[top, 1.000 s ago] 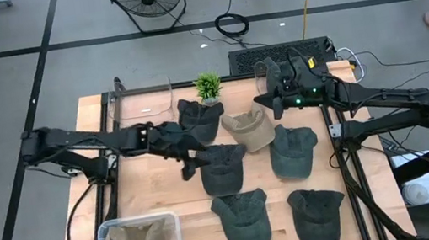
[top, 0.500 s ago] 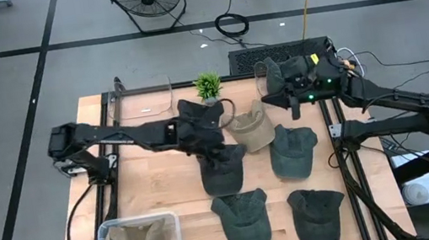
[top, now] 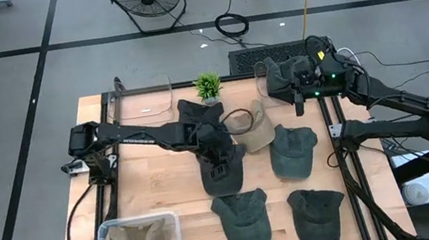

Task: Pick & Place hat
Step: Put the middle black cap into the left transparent bin

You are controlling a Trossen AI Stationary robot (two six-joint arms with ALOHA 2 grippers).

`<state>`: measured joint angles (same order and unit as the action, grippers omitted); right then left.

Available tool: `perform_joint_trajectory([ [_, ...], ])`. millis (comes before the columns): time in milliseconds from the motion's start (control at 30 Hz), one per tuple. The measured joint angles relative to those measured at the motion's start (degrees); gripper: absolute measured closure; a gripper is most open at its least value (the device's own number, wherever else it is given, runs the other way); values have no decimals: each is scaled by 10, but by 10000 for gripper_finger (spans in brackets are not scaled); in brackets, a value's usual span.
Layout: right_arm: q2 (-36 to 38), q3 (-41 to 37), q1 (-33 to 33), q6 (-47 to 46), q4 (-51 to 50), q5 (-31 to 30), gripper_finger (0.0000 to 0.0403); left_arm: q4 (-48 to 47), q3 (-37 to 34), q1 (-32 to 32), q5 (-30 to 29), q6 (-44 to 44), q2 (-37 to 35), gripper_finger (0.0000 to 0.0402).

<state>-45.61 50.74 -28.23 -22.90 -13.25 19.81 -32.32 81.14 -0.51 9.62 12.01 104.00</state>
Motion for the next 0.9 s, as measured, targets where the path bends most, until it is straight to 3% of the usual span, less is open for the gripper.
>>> perform_joint_trajectory([
  [633, 0, 0, 1, -54, -21, -1, 399, -51, -1, 1, 6, -26, 90, 160],
  [900, 0, 0, 1, -66, -21, -1, 399, -41, -1, -2, 15, -27, 98, 258],
])
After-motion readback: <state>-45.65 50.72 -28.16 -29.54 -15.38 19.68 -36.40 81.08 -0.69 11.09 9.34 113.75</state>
